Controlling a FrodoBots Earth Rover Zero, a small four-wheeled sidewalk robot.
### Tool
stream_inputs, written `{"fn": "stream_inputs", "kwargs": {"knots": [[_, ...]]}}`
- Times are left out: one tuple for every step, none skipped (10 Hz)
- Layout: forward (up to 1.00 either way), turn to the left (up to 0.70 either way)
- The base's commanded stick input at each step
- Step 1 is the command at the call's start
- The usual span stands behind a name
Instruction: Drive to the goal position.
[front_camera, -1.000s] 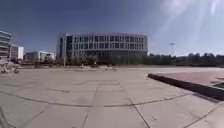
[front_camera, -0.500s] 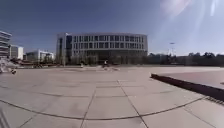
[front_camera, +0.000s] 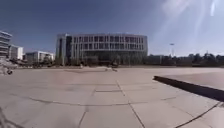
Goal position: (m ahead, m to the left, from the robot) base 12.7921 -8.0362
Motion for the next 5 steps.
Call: {"fn": "stream_inputs", "kwargs": {"knots": [[0.7,-0.02],[0.7,-0.07],[0.7,-0.14],[0.7,-0.05],[0.7,0.0]]}}
